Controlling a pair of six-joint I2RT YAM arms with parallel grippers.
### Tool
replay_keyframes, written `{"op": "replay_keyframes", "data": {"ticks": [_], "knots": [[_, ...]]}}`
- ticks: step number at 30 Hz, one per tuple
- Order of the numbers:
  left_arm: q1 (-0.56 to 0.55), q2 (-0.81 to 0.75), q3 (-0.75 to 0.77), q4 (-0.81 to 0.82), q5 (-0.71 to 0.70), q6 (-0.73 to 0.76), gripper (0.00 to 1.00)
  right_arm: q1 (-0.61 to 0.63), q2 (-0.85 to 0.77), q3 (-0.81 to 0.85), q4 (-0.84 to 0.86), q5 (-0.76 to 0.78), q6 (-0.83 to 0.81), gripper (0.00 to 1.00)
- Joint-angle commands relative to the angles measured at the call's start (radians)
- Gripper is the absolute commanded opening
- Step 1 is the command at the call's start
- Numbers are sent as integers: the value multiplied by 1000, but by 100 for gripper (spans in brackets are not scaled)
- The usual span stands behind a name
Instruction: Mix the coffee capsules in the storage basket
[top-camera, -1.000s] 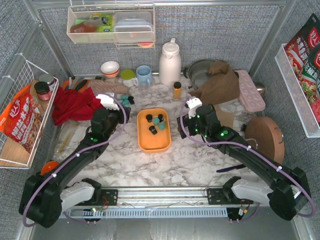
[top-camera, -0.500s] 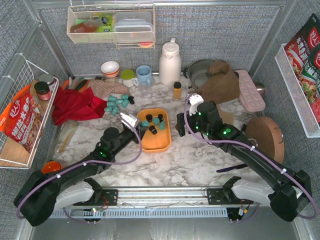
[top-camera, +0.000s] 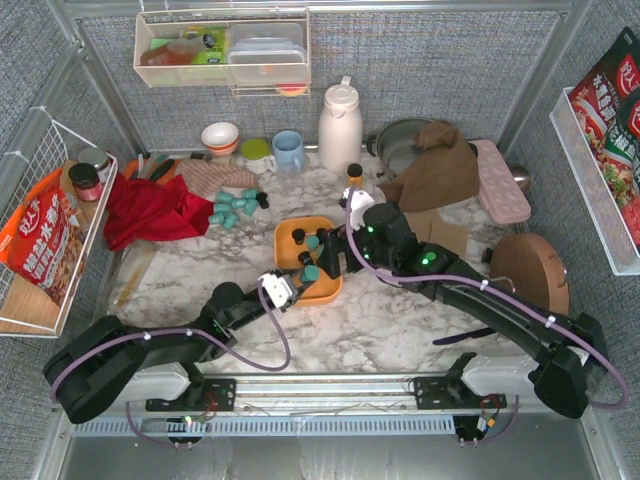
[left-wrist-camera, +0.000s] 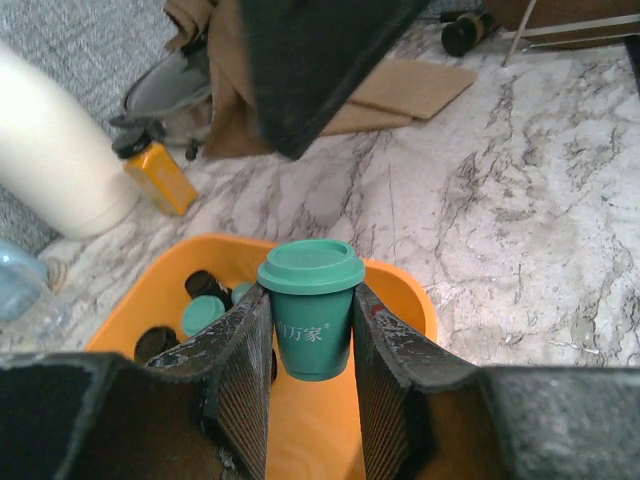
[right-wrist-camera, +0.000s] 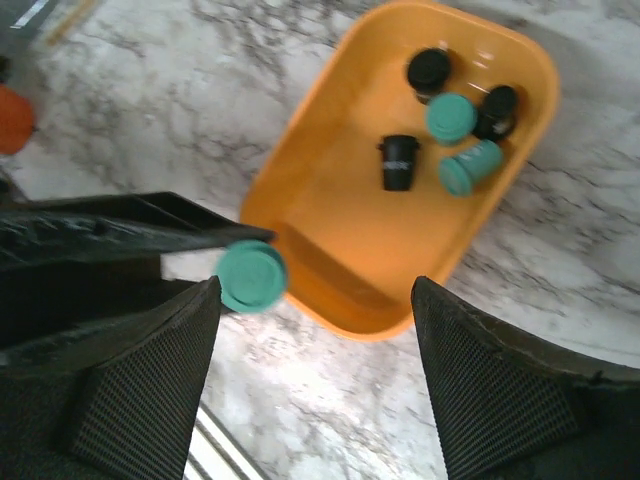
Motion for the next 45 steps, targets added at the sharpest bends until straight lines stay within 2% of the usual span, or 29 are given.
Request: {"op": "replay_keyframes", "data": {"ticks": [1, 8, 31, 40, 45], "knots": [[-15, 29, -5, 165, 33, 57, 38, 64, 34, 42, 79, -32, 30, 81], [-24, 49, -3, 212, 41, 59, 37, 104, 56, 56, 91, -46, 13, 76], [-34, 16, 14, 217, 36, 69, 37, 106, 87, 72, 11, -86, -1, 63], [-37, 17, 15, 202, 17, 69, 38, 106, 96, 73, 12, -103, 4, 50], [-37, 22, 15, 192, -10, 64, 49, 106, 106, 77, 13, -99, 12, 39]]}}
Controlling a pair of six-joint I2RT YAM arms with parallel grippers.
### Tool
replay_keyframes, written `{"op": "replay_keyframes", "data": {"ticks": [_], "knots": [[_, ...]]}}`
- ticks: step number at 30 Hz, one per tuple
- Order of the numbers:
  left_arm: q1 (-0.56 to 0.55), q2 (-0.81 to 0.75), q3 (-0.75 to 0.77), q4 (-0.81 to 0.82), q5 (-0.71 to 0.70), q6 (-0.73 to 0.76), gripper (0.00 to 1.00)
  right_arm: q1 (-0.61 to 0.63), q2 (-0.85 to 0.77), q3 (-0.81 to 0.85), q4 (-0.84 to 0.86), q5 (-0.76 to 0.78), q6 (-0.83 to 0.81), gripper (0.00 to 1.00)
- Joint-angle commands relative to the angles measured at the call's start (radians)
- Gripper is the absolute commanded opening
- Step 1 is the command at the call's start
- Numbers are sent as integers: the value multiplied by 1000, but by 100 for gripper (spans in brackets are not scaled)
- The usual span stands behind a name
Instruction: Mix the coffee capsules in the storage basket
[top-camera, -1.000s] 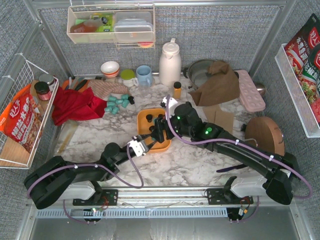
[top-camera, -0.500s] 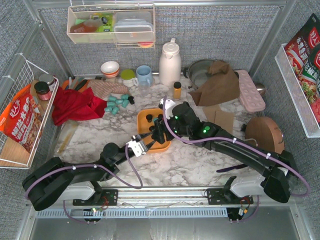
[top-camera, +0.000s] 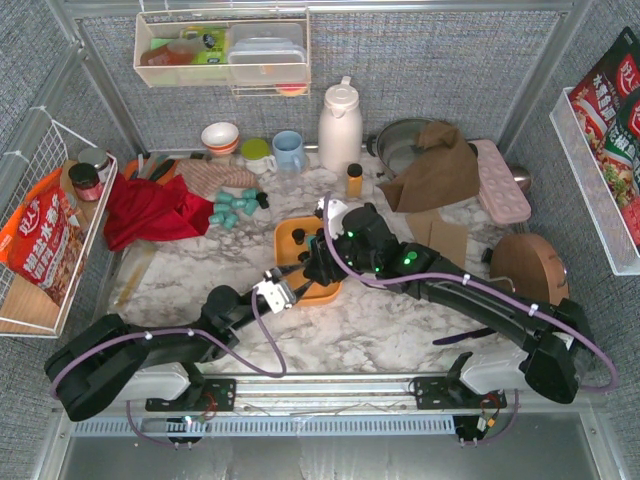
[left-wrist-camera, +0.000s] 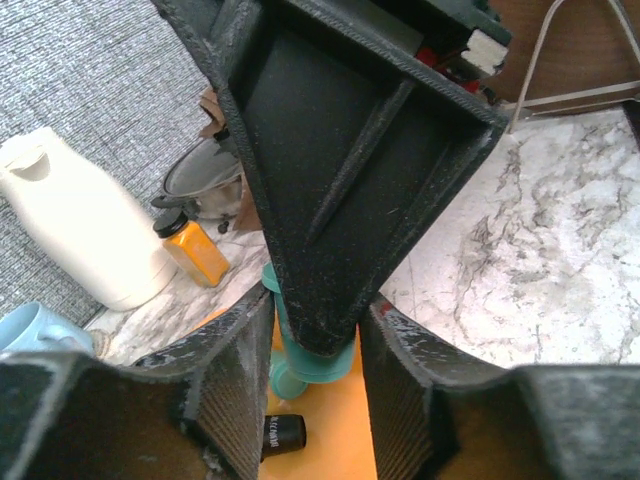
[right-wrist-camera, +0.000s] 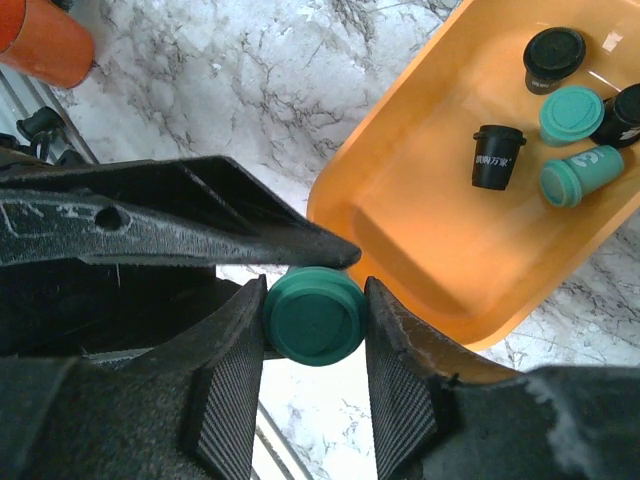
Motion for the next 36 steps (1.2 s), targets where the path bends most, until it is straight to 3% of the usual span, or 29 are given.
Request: {"op": "replay_keyframes", "data": {"ticks": [1, 8, 11, 19, 27, 36], "knots": [[0, 4, 5, 20, -32, -6, 52, 1, 11, 15, 5, 1, 9, 38], [-1, -17, -16, 19, -46, 3, 77, 1, 32, 27, 6, 12, 24, 32], [0, -47, -33, 17, -71, 1, 98, 0, 41, 34, 10, 44, 24, 30], [-1, -214, -64, -115, -256, -62, 99, -2, 156, 87, -16, 252, -88, 29], [1, -327, -47, -359, -604, -213, 99, 0, 394, 256, -175, 358, -235, 31], [9, -385, -62, -436, -993, -432, 99, 0, 548, 338, -263, 446, -283, 39]]}}
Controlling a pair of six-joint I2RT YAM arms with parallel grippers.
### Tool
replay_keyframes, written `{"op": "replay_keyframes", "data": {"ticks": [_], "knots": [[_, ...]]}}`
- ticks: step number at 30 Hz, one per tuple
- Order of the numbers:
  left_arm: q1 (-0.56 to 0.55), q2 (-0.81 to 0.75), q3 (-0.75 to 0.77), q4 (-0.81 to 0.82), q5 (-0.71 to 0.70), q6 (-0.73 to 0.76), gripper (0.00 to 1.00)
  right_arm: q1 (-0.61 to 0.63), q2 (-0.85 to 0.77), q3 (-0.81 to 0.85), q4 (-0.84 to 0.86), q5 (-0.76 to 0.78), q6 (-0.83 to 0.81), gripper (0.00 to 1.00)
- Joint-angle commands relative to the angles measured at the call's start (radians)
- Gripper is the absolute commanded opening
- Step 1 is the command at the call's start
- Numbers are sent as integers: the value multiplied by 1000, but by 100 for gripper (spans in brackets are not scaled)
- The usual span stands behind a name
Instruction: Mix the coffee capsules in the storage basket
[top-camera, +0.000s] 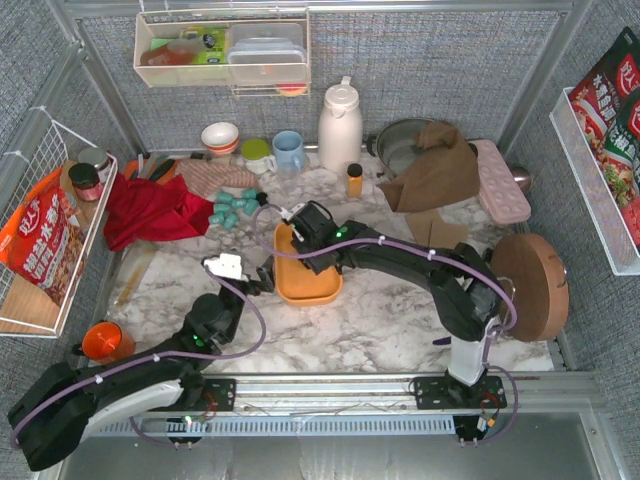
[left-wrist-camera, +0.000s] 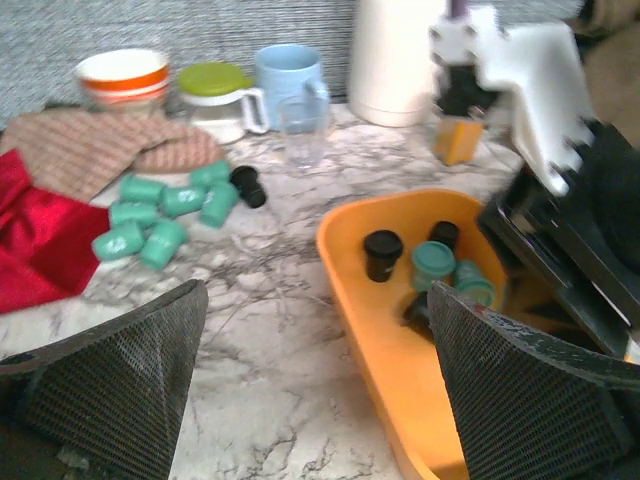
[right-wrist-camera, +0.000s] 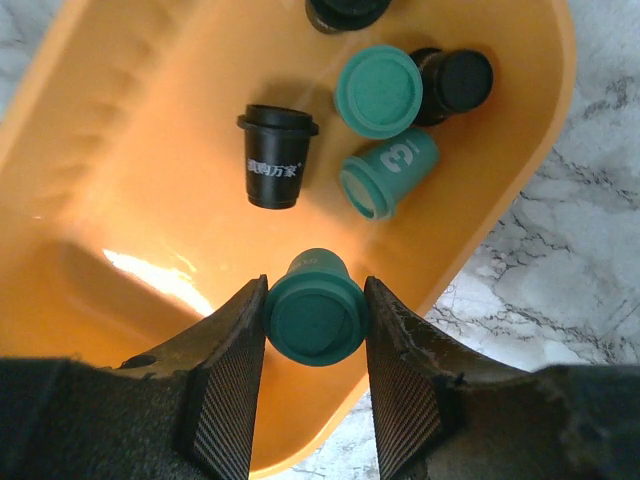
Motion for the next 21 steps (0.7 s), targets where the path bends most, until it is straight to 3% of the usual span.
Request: {"op": "replay_keyframes", "data": {"ticks": [1, 9, 13, 21], "knots": [[10, -17, 2, -47, -212, -122, 99, 3, 33, 12, -41, 55, -31, 40], [31, -25, 20, -111, -248, -152, 99, -2, 43, 10, -35, 44, -31, 54], [52, -50, 49, -207, -283, -238, 99, -3, 9, 8, -38, 38, -34, 60], [157, -85, 98, -358, -222, -358, 99, -4, -190, -82, 41, 138, -69, 69]]}}
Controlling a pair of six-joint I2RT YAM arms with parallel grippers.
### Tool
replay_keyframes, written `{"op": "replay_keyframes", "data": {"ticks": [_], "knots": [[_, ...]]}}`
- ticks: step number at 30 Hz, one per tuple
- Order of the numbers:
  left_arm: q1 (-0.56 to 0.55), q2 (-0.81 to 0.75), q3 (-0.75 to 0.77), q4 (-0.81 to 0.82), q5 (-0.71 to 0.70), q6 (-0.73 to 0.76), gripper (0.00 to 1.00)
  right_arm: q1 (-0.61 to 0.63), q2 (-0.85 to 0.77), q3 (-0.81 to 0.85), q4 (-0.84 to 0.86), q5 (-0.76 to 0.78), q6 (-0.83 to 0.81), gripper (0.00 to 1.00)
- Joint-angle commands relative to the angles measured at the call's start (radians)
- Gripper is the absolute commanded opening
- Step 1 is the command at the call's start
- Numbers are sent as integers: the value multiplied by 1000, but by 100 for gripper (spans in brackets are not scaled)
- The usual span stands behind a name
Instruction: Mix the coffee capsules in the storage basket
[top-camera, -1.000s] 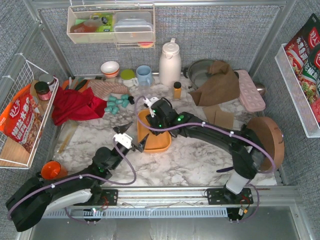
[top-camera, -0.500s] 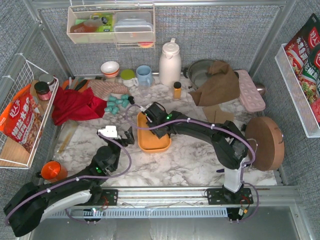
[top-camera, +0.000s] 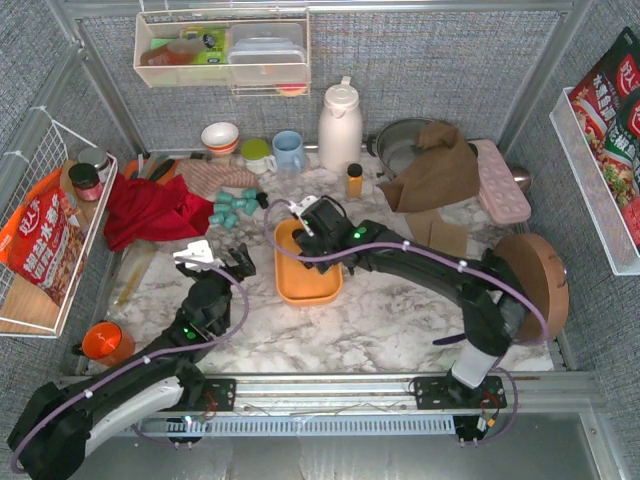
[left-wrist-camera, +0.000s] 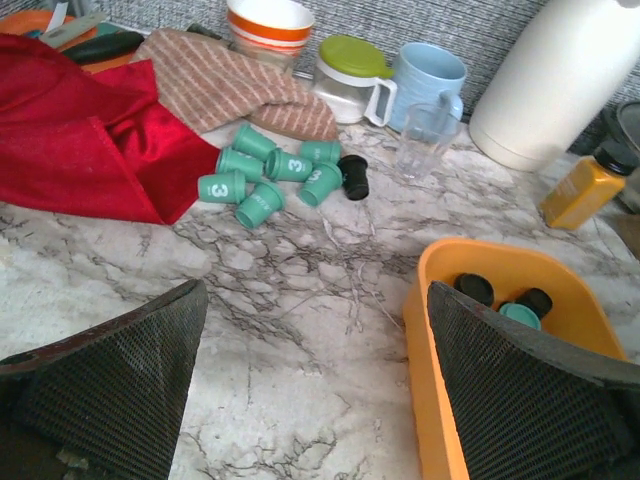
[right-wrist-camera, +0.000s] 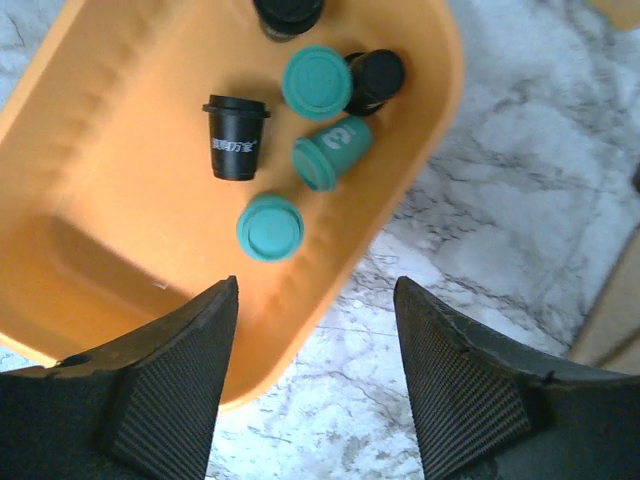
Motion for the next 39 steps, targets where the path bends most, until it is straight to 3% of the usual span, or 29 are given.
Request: {"op": "replay_keyframes", "data": {"ticks": [1, 5, 6, 7, 12, 20, 22, 26, 29, 39], "knots": [[56, 1, 36, -103, 47, -91, 99, 0, -130, -74, 103, 122, -35, 71], [118, 42, 81, -150, 107, -114, 99, -2, -279, -196, 237, 256, -79, 81], [131, 57, 96, -163, 121, -117, 99, -4, -321, -223, 265, 279, -85, 97], [145, 77, 113, -177, 131, -122, 99, -8, -349, -253, 289, 299, -88, 99], [250, 210, 217, -278, 259, -179, 99, -51, -466, -408, 413, 375, -19, 99], [500, 609, 509, -548, 587, -227, 99, -108, -590, -573, 510, 272, 18, 99], [522, 708, 602, -606, 599, -193, 99, -109, -604, -579, 510, 253, 6, 99], [554, 850, 722, -645, 639, -117, 81, -111, -627, -579, 495, 248, -4, 99], [571, 932, 812, -695, 650, -63, 73, -112, -649, -585, 491, 243, -7, 99], [614, 1070, 972, -784, 714, 87, 68, -117, -701, -607, 500, 185, -19, 99]]}}
